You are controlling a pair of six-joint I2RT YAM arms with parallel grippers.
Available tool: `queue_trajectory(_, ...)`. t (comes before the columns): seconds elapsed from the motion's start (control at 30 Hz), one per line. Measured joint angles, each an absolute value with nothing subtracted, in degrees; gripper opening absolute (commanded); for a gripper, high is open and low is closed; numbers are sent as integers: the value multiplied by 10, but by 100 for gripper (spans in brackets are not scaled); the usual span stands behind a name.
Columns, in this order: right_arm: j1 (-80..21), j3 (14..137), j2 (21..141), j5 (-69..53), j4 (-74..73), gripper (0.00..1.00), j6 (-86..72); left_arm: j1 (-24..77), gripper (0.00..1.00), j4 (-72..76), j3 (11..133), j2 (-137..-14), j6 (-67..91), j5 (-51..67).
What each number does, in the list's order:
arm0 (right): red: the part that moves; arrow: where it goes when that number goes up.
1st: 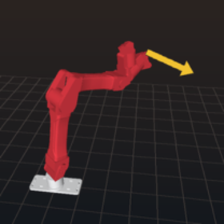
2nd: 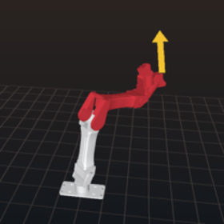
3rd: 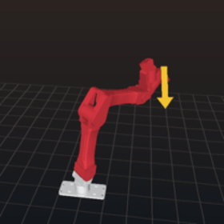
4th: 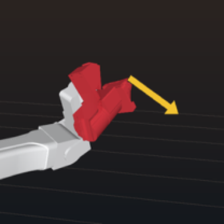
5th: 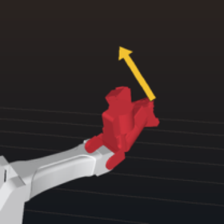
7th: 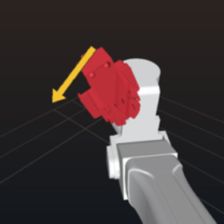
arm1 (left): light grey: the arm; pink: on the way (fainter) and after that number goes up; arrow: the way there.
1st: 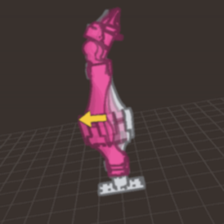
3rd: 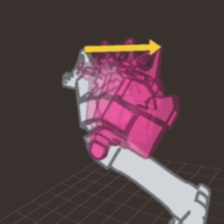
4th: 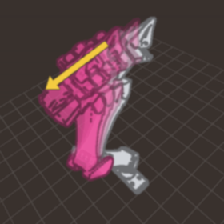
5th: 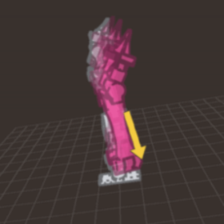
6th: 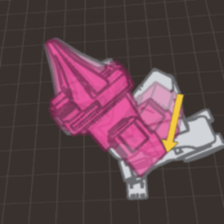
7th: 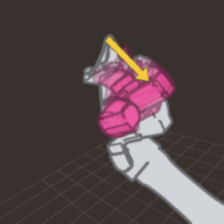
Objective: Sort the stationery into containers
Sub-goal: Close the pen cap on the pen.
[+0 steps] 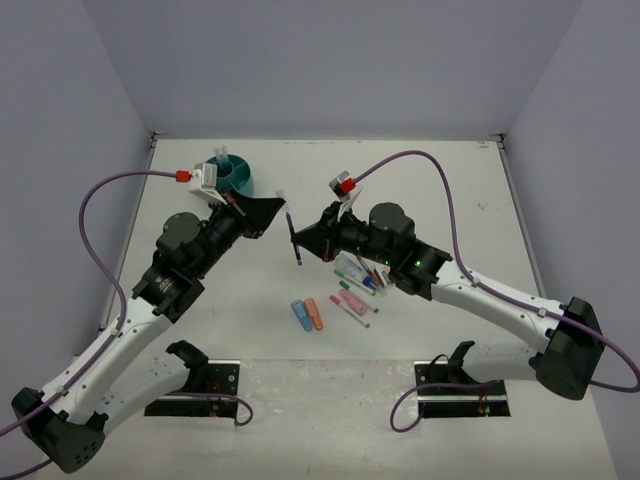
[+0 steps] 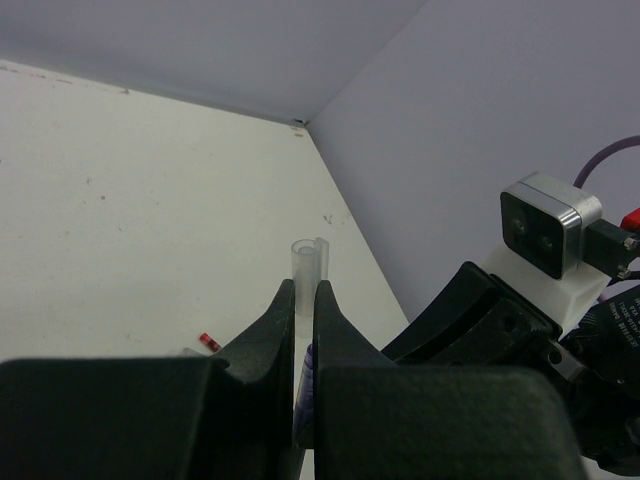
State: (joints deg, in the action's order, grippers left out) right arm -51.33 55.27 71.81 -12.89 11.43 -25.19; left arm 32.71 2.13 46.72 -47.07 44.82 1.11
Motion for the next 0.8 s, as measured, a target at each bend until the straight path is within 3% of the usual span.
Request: queue_trajectory(0.8, -513, 559, 732, -138, 102, 0, -248, 327, 0, 24, 457, -464, 450, -8)
